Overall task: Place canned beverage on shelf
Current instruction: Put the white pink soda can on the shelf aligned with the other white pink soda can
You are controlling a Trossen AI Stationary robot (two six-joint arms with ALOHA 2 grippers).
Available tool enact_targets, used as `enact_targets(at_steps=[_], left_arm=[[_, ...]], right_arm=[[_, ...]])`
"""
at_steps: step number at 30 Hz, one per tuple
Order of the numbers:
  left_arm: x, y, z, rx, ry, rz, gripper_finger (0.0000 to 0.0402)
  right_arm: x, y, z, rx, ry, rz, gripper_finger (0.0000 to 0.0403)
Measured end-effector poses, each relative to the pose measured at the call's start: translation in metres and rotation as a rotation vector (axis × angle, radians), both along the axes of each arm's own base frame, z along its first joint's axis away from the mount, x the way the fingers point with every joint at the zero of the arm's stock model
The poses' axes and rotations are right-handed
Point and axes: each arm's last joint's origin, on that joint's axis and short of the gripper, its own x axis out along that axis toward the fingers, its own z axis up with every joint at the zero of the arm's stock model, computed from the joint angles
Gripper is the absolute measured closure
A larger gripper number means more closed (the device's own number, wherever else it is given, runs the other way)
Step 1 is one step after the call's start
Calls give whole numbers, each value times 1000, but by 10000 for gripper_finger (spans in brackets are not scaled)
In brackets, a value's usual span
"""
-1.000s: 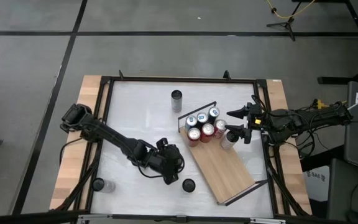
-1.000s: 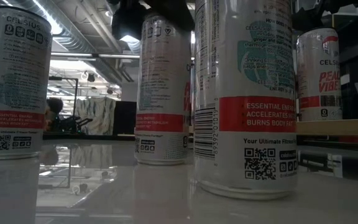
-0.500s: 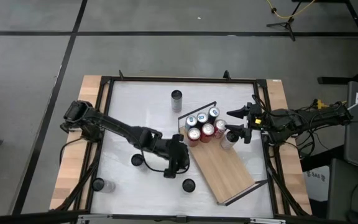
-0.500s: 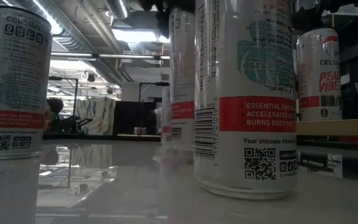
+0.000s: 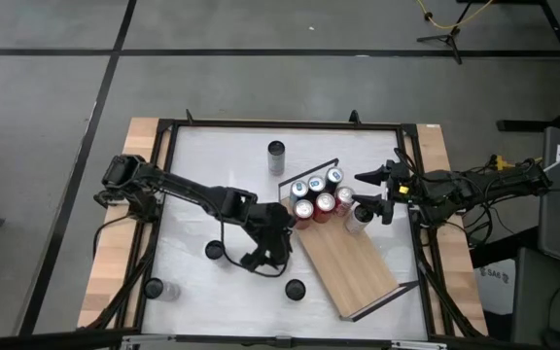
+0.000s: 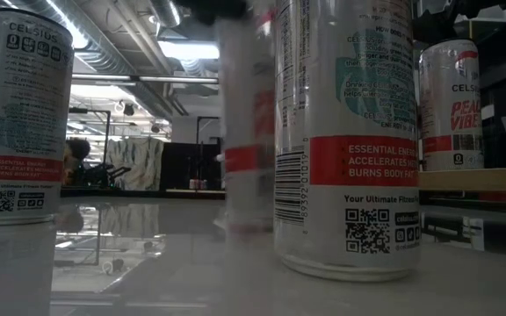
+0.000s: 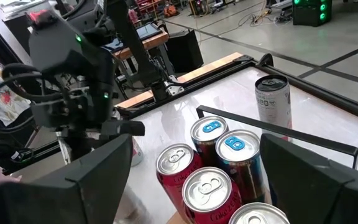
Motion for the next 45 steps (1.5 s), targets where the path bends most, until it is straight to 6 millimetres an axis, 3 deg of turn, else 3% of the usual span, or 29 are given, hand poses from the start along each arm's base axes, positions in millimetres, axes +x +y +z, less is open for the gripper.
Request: enact_targets(at_steps=[9,31,45], left_arm=[[-9,0,-6,68,45,-157,155],[-8,0,-5,84,32,-141,152],[-6,2,-6,120,40,-59,70]], right_arm=[[0,0,0,5,-1,-1,61],[0,0,0,7,-1,-1,61],[0,0,0,7,0,-1,61]])
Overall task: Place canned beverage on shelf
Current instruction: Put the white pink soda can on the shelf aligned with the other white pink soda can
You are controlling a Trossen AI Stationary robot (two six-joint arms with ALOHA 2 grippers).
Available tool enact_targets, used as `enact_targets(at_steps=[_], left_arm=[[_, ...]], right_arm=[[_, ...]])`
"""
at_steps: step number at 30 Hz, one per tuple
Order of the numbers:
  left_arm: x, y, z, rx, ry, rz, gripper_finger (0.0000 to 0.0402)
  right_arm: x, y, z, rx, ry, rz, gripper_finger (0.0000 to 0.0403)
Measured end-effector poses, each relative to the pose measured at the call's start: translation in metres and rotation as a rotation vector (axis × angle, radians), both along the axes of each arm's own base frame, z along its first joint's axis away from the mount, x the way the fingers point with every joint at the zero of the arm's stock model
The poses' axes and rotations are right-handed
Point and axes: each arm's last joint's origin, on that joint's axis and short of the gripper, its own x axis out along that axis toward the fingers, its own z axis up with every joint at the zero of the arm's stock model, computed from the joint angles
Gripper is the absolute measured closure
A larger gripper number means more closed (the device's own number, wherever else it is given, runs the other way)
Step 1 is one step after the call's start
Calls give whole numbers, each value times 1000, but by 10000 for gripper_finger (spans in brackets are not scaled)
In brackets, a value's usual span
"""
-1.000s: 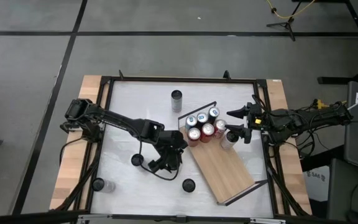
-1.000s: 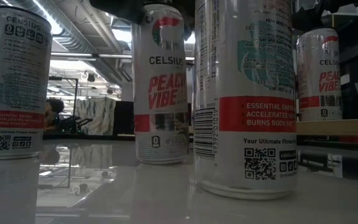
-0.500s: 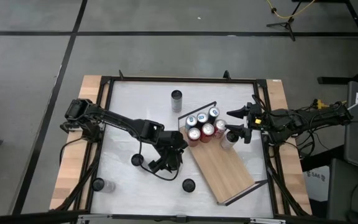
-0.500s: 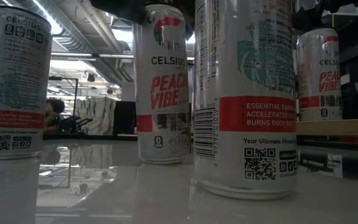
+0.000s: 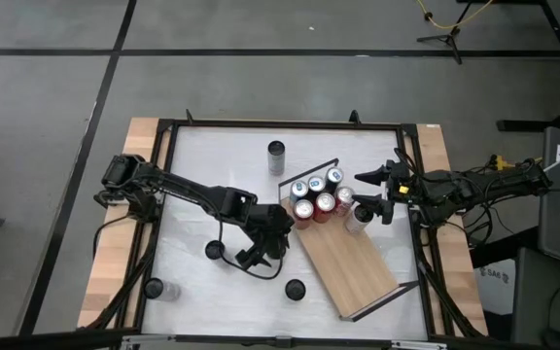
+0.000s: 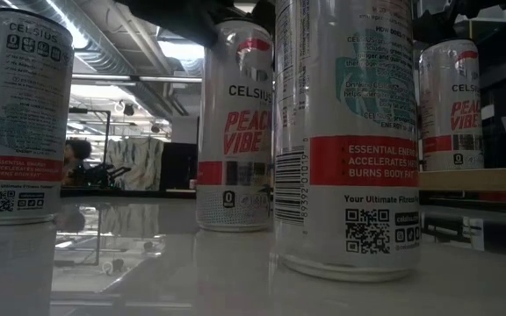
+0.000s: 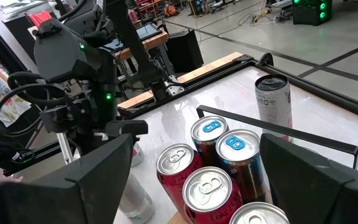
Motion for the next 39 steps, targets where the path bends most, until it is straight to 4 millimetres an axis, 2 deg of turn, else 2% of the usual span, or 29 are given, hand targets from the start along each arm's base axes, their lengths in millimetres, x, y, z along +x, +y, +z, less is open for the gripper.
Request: enact_targets(at_steps=[10,18,23,27,31,33,39], left_arm=[[0,0,5,-5,-24,11,51],[-6,4,25,4,-89,129,51],[-14,6,43,-56,-119,233,51],[-24,9,60,-124,-132,348,51],[-33,10,75,-226,-130,477,51],[-39,11,83,-298,-122,540,51],[-57,18,106,-496,-126,804,51]], right_arm=[[0,1,0,6,0,30,61],[0,1,1,144,-25,16,61],[4,4,5,177,-72,78,61],[13,8,13,191,-154,140,61],[27,13,17,104,-201,226,61],[37,17,22,63,-180,267,61],[71,29,56,-109,-10,406,61]])
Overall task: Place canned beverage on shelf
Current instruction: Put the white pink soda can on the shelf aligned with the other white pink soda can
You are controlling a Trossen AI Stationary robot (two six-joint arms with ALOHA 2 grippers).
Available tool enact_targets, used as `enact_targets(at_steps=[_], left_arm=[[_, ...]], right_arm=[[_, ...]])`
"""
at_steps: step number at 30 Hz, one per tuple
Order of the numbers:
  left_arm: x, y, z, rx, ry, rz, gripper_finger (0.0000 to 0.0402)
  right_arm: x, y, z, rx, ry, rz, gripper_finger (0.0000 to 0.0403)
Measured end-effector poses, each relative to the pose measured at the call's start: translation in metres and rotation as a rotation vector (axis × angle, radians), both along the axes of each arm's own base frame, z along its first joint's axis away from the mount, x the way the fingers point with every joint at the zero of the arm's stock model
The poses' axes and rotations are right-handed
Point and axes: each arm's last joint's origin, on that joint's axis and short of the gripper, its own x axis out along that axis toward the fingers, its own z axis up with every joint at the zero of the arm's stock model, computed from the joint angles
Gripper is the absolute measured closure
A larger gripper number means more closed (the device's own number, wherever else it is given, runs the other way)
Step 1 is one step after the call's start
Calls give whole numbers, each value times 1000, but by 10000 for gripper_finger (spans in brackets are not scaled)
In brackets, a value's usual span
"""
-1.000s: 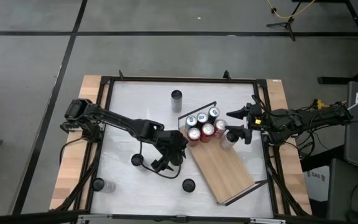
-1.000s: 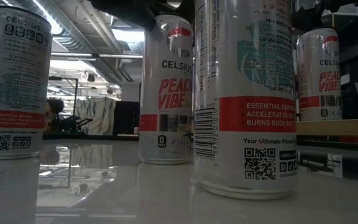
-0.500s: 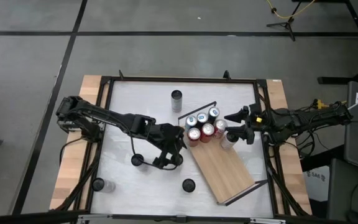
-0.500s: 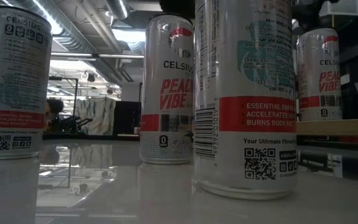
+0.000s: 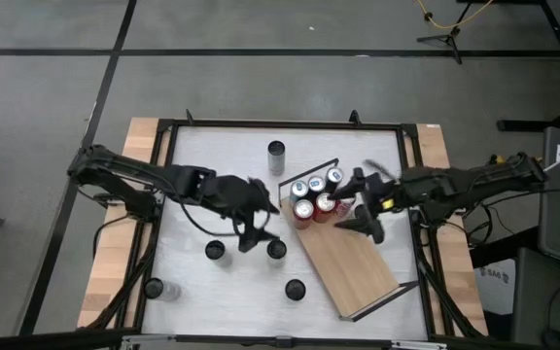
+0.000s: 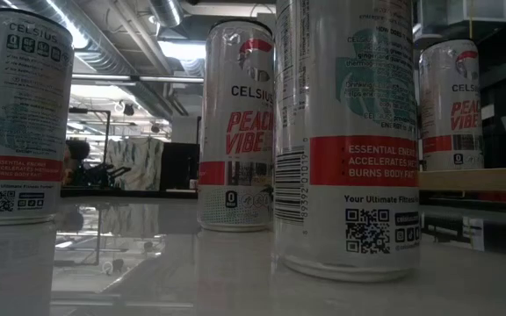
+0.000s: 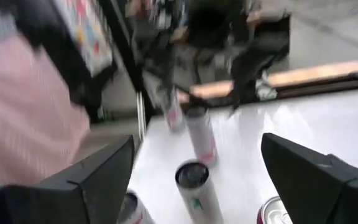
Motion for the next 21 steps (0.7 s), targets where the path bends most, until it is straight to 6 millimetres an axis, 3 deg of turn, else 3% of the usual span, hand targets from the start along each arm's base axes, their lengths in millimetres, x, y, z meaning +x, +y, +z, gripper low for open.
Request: enact_targets(at_steps=[4,8,15,21], left_arm=[[-15,-3,12,86,-45,173,51],[-34,-12,23,169,-76,252,51],[-73,-19,31,161,0,242,51],[-97,-18,33,213,60,247,51]], right_arm=[[29,9,18,-125,145,81,61],[62,18,22,-227,283,129,61],[111,31,12,-306,398,176,61],[135,39,-3,-281,439,258,61]])
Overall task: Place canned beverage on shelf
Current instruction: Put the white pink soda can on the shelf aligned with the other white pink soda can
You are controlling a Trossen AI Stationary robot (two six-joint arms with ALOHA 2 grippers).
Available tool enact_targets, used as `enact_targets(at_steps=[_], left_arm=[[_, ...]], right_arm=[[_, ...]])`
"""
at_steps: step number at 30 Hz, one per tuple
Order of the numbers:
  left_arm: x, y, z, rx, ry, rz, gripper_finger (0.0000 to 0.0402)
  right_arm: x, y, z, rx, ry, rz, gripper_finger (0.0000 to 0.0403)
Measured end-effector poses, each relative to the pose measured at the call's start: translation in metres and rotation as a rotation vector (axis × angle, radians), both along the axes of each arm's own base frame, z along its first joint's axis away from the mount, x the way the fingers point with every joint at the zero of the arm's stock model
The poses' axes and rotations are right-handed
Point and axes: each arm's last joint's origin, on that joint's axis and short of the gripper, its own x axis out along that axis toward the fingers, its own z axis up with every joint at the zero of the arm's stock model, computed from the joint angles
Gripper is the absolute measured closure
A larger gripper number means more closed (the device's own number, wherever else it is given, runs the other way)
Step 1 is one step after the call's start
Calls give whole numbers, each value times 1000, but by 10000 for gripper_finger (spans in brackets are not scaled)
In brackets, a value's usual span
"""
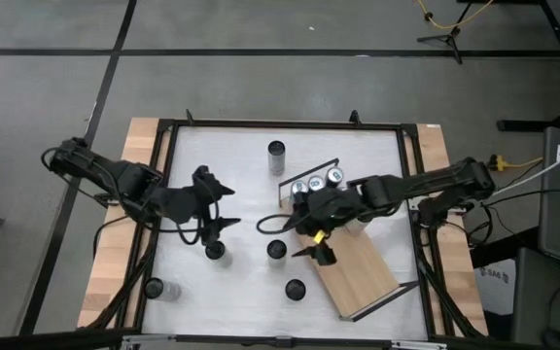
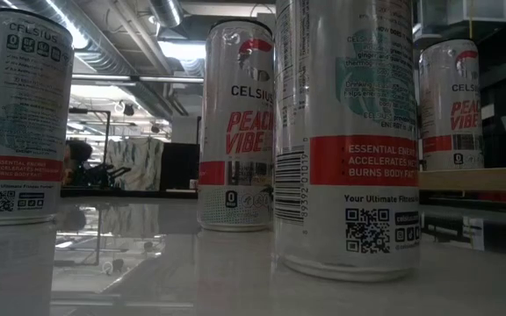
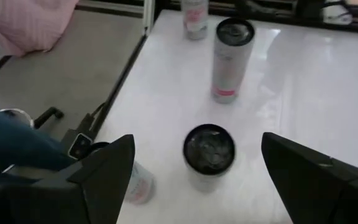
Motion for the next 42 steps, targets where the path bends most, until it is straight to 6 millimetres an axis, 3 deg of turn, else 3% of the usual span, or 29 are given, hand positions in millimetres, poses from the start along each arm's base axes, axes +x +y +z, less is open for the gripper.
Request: enact_targets(at_steps=[12,20,28,32,42], left_arm=[[-11,4,-8,72,125,9,51],[-27,12,-9,117,206,11,51],[-50,23,2,78,152,68,51],[-50,23,3,75,147,69,51],[-48,22,3,61,132,65,51]], right_arm=[[20,5,-29,-38,69,23,61],[23,6,-27,-26,38,28,61],[25,19,-24,-25,-37,110,61],[26,27,-29,-76,-54,128,61],[35,23,-45,-134,-7,83,61]])
